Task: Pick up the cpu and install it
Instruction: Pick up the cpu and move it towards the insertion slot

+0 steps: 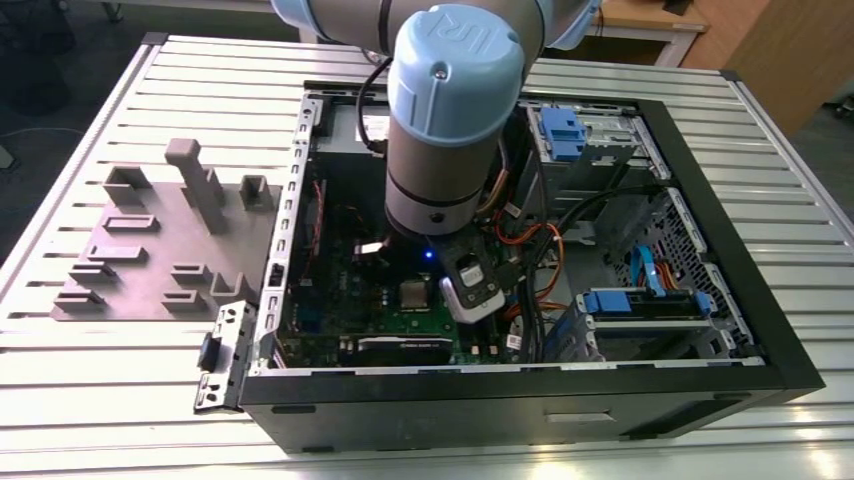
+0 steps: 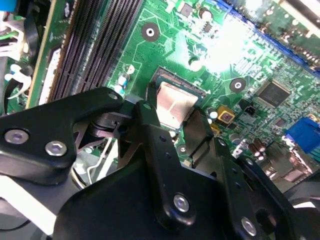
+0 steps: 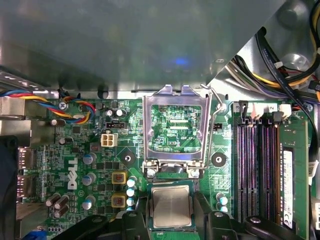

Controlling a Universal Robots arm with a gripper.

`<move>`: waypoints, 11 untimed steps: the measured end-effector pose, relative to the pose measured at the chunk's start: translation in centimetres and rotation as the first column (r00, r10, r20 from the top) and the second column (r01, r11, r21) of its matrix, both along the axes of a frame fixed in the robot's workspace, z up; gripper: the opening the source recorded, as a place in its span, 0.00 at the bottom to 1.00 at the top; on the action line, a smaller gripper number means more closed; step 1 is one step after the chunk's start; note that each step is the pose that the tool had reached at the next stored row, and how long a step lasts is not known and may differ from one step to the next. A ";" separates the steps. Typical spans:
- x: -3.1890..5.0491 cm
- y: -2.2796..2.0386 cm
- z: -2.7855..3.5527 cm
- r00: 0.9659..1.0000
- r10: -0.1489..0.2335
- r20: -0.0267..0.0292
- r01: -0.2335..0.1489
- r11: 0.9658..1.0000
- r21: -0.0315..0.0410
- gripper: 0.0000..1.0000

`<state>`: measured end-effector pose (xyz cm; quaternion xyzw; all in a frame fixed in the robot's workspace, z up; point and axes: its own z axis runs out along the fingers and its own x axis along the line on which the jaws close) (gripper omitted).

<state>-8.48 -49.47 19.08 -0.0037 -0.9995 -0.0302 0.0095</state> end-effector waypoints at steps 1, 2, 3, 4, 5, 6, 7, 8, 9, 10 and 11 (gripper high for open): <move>0.00 0.04 0.00 1.000 -0.001 0.000 0.001 1.000 0.000 0.47; 0.00 0.09 0.00 1.000 -0.002 0.000 0.002 1.000 0.000 0.47; 0.00 0.13 -0.01 1.000 -0.004 0.000 0.004 1.000 0.000 0.47; 0.00 0.18 0.00 1.000 -0.005 0.000 0.005 1.000 0.000 0.47; 0.01 0.21 -0.01 1.000 -0.007 0.000 0.007 1.000 0.000 0.47; 0.00 0.22 -0.01 1.000 -0.008 0.000 0.008 1.000 0.000 0.47; 0.00 0.22 0.00 1.000 -0.008 0.000 0.008 1.000 0.000 0.45; 0.00 0.22 0.00 1.000 -0.008 0.000 0.008 1.000 0.000 0.45; 0.00 0.22 0.00 1.000 -0.008 0.000 0.008 1.000 0.000 0.43; 0.00 0.22 -0.01 1.000 -0.008 0.000 0.008 1.000 0.000 0.43; 0.00 0.22 -0.01 1.000 -0.008 0.000 0.008 1.000 -0.001 0.43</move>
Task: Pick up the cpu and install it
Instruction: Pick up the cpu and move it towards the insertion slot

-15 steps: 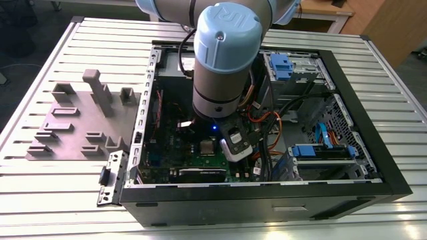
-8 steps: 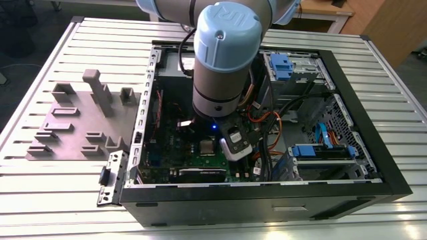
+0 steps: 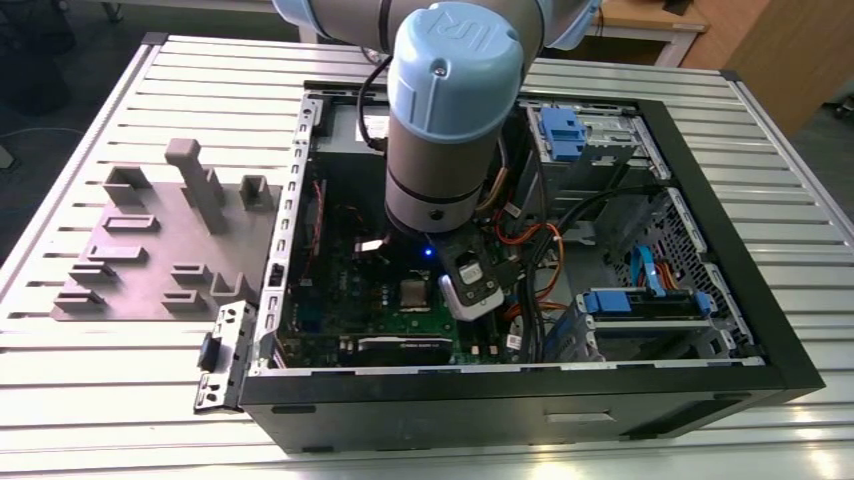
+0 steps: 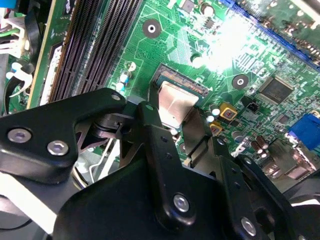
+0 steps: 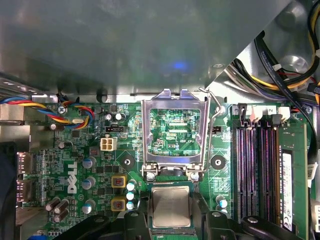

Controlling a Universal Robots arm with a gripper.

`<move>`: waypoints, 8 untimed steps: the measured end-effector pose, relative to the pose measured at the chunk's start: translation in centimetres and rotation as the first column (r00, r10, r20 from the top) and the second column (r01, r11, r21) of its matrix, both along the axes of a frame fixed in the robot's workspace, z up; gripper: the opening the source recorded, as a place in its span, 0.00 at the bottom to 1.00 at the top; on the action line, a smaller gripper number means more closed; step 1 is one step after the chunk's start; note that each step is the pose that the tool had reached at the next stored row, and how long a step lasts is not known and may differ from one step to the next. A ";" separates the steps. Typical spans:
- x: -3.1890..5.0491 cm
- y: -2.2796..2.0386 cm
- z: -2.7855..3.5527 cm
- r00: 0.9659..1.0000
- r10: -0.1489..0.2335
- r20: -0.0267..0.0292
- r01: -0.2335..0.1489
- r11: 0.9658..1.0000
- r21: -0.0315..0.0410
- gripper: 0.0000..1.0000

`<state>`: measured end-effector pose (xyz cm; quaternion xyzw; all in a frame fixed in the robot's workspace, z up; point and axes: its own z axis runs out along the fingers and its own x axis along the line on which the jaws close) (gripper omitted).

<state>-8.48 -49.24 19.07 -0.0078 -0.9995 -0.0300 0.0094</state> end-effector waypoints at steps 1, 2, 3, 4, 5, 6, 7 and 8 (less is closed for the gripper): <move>0.00 0.00 0.00 1.000 0.000 0.000 0.000 1.000 0.000 0.43; 0.00 0.00 0.00 1.000 0.000 0.000 0.000 1.000 0.000 0.43; 0.00 0.00 0.00 1.000 0.000 0.000 0.000 1.000 0.000 0.43; -0.01 0.00 0.00 1.000 0.000 0.000 0.000 1.000 -0.001 0.43; -0.02 0.00 0.00 1.000 0.000 0.000 0.000 1.000 -0.001 0.43; -0.02 0.01 0.01 1.000 0.000 0.000 0.000 1.000 -0.002 0.43; -0.02 0.01 0.01 1.000 0.000 0.000 0.000 1.000 -0.004 0.43; -0.02 0.01 0.03 1.000 0.000 0.000 0.000 1.000 -0.005 0.43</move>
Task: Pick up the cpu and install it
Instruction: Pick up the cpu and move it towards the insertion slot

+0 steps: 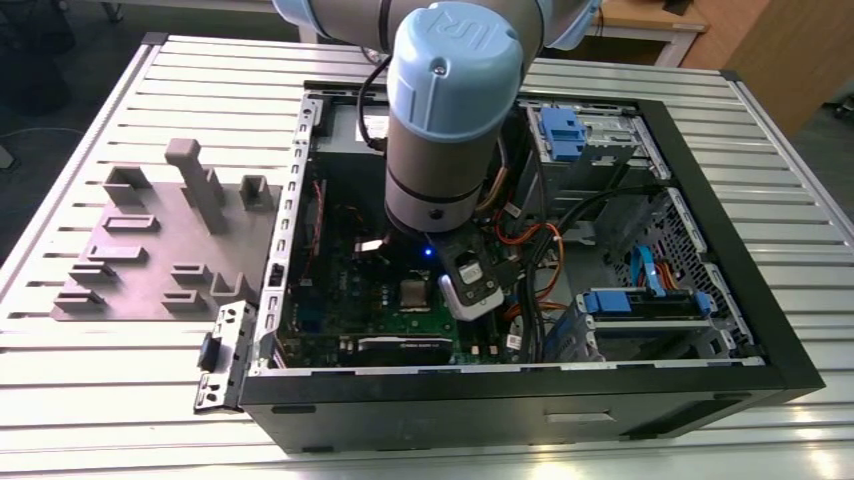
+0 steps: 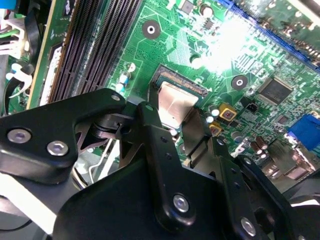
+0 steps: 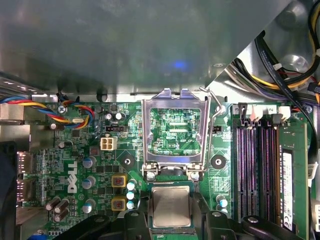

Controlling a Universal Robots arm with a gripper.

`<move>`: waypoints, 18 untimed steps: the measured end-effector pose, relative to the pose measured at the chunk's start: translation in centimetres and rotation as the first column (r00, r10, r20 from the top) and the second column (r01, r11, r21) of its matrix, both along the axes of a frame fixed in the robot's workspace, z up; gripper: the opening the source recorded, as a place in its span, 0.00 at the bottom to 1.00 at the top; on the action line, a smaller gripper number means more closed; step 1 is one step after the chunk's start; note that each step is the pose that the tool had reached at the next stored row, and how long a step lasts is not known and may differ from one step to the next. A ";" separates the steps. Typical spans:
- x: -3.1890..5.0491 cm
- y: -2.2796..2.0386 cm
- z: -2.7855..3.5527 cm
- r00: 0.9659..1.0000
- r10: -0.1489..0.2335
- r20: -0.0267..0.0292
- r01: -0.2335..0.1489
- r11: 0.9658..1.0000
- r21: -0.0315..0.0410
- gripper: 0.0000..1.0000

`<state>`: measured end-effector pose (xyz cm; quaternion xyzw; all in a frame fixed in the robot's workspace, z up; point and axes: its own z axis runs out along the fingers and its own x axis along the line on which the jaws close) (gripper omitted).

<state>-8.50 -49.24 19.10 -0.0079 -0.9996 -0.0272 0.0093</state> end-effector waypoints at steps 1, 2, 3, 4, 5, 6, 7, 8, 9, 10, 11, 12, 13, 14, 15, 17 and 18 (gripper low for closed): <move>0.00 -0.01 0.03 1.000 0.000 0.000 0.000 1.000 -0.002 0.43; 0.00 -0.01 0.03 1.000 0.000 0.000 0.000 1.000 -0.004 0.43; 0.00 -0.01 0.05 1.000 0.000 0.000 0.000 1.000 -0.006 0.43; 0.00 -0.01 0.06 1.000 0.000 0.000 0.000 1.000 -0.007 0.43; 0.00 -0.01 0.06 1.000 0.000 0.000 0.000 1.000 -0.008 0.43; -0.01 -0.01 0.07 1.000 0.000 0.000 0.000 1.000 -0.008 0.43; -0.01 -0.01 0.07 1.000 0.000 0.000 0.000 1.000 -0.009 0.43; -0.01 -0.01 0.07 1.000 -0.001 0.000 0.001 1.000 -0.009 0.43; -0.02 0.00 0.07 1.000 -0.003 0.000 0.003 1.000 -0.009 0.43; -0.03 0.00 0.07 1.000 -0.005 0.000 0.005 1.000 -0.009 0.43; -0.03 0.01 0.07 1.000 -0.007 0.000 0.007 1.000 -0.009 0.43; -0.04 0.02 0.07 1.000 -0.012 0.000 0.012 1.000 -0.009 0.43; -0.04 0.02 0.07 1.000 -0.016 0.000 0.016 1.000 -0.009 0.43; -0.04 0.03 0.06 1.000 -0.020 0.000 0.020 1.000 -0.009 0.43; -0.04 0.03 0.06 1.000 -0.022 0.000 0.022 1.000 -0.009 0.43; -0.05 0.02 0.06 1.000 -0.022 0.000 0.022 1.000 -0.009 0.43; -0.05 0.00 0.06 1.000 -0.022 0.000 0.022 1.000 -0.009 0.43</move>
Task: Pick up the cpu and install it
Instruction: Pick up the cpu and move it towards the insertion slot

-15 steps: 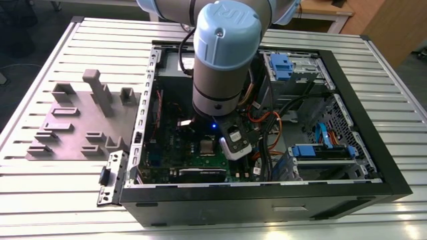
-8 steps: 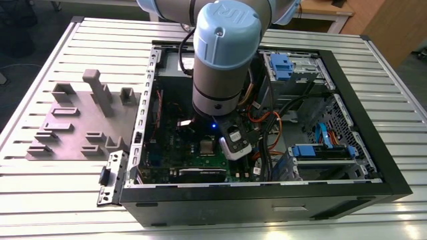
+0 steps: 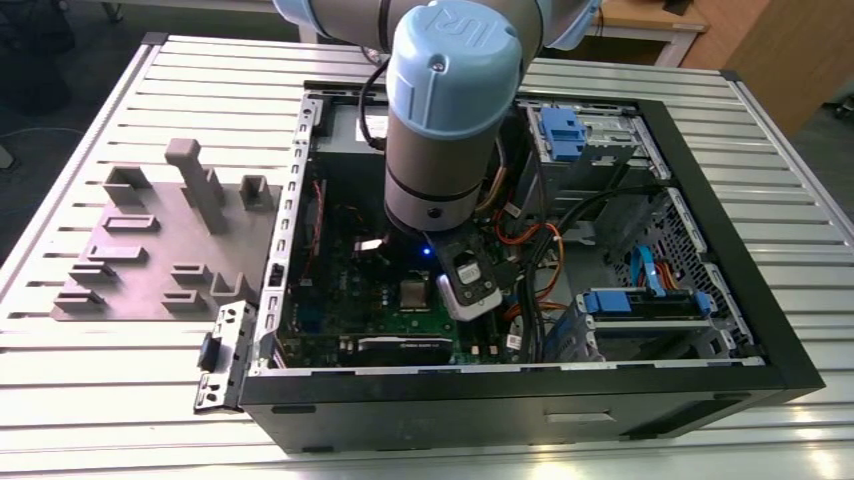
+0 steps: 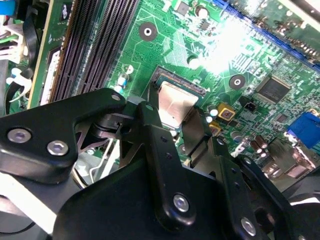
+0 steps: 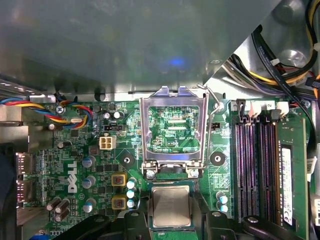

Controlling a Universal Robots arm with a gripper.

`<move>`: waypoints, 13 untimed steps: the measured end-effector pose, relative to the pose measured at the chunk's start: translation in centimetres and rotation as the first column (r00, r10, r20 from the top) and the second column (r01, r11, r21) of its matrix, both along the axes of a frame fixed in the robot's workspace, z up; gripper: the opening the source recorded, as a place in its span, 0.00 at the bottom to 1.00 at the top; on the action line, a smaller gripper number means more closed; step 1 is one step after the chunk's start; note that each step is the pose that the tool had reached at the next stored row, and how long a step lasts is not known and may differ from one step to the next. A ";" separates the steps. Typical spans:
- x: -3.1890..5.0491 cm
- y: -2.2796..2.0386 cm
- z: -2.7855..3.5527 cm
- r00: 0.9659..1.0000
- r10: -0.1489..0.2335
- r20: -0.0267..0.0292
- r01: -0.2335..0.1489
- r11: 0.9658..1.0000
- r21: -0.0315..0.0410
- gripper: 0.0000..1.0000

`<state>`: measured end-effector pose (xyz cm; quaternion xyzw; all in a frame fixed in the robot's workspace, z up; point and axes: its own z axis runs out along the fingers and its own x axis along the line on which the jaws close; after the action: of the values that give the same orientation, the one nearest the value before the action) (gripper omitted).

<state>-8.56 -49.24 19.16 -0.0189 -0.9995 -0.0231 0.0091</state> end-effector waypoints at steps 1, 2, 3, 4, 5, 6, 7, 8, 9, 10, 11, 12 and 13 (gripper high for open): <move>0.00 -0.02 0.00 1.000 0.000 0.000 0.000 1.000 0.000 0.43; 0.00 -0.04 0.00 1.000 0.000 0.000 0.000 1.000 0.000 0.43; 0.01 -0.06 0.00 1.000 0.000 0.000 0.000 1.000 0.000 0.43; 0.01 -0.08 0.00 1.000 0.000 0.000 0.000 1.000 0.000 0.43; 0.01 -0.09 0.00 1.000 0.000 0.000 0.000 1.000 0.000 0.43; 0.01 -0.09 -0.01 1.000 0.000 0.000 0.000 1.000 0.000 0.43; 0.01 -0.10 -0.01 1.000 0.000 0.000 0.000 1.000 0.000 0.43; 0.01 -0.10 -0.01 1.000 0.000 0.000 0.000 1.000 0.000 0.43; 0.01 -0.10 -0.01 1.000 0.000 0.000 0.000 1.000 -0.001 0.43; 0.01 -0.11 -0.01 1.000 0.000 0.000 0.000 1.000 -0.001 0.43; 0.02 -0.11 -0.02 1.000 0.000 0.000 0.000 1.000 -0.002 0.43; 0.04 -0.11 -0.03 1.000 0.000 0.000 0.000 1.000 -0.003 0.43; 0.04 -0.11 -0.05 1.000 0.000 0.000 0.000 1.000 -0.003 0.43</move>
<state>-8.52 -49.35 19.12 -0.0188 -0.9995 -0.0217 0.0091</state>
